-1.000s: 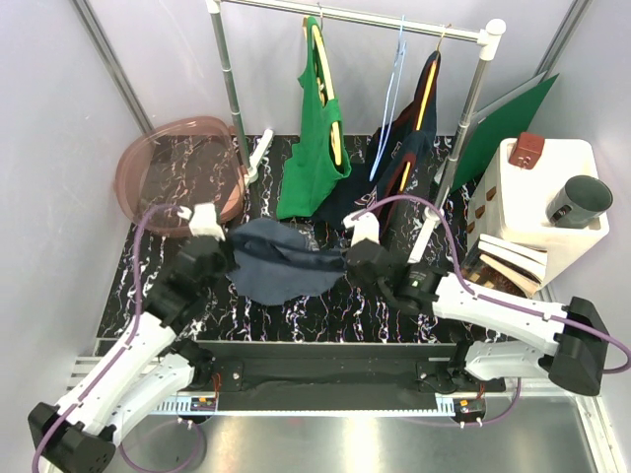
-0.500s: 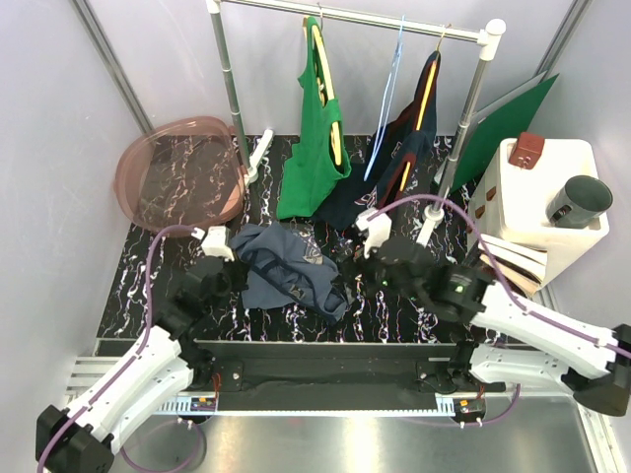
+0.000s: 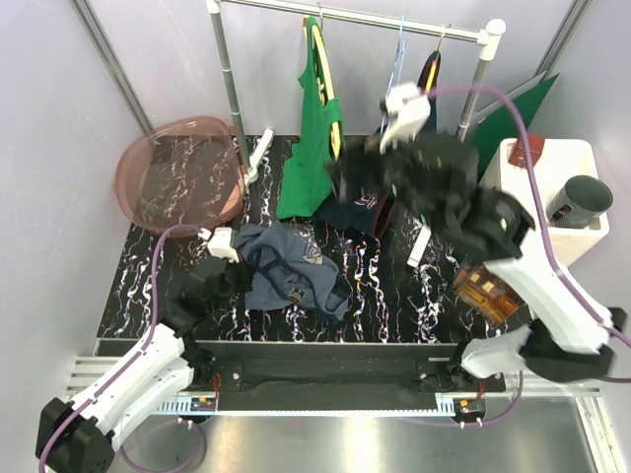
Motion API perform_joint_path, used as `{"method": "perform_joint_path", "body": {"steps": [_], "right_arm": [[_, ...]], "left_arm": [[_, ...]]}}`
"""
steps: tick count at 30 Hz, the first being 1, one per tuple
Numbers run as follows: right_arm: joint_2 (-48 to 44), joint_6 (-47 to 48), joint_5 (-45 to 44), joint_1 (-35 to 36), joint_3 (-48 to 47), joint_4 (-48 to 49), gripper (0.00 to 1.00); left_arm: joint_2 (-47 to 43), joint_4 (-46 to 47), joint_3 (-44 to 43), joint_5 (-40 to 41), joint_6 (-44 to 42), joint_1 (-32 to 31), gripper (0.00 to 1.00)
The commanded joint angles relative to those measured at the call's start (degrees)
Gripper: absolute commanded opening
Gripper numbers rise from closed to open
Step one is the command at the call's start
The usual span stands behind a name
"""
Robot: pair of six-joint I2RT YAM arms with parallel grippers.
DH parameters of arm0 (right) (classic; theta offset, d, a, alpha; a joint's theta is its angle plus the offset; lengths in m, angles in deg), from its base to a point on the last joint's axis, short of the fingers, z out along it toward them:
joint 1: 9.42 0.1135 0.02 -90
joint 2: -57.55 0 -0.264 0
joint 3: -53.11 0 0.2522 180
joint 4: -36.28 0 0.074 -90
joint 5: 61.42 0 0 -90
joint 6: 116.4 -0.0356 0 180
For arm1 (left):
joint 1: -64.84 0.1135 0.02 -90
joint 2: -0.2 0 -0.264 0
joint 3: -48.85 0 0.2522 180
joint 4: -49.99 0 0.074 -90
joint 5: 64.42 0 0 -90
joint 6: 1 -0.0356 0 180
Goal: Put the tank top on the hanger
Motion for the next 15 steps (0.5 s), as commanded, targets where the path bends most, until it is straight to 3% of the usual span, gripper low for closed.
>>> {"method": "perform_joint_path", "body": {"steps": [1,7,15], "right_arm": [[11.7,4.0,-7.1,-7.3,-20.0,-8.8,0.99],[27.0,7.4,-9.9,-11.4,-42.5,-16.1,0.97],[31.8,6.5,-11.9,-20.3,-43.1,-16.7,0.93]], "left_arm": [[-1.5,4.0,1.0,-1.6,-0.1,-0.2,0.0],[-4.4,3.7,1.9,-2.3,0.4,-0.3,0.0],[-6.4,3.7,2.3,-2.5,0.6,-1.0,0.0]]}}
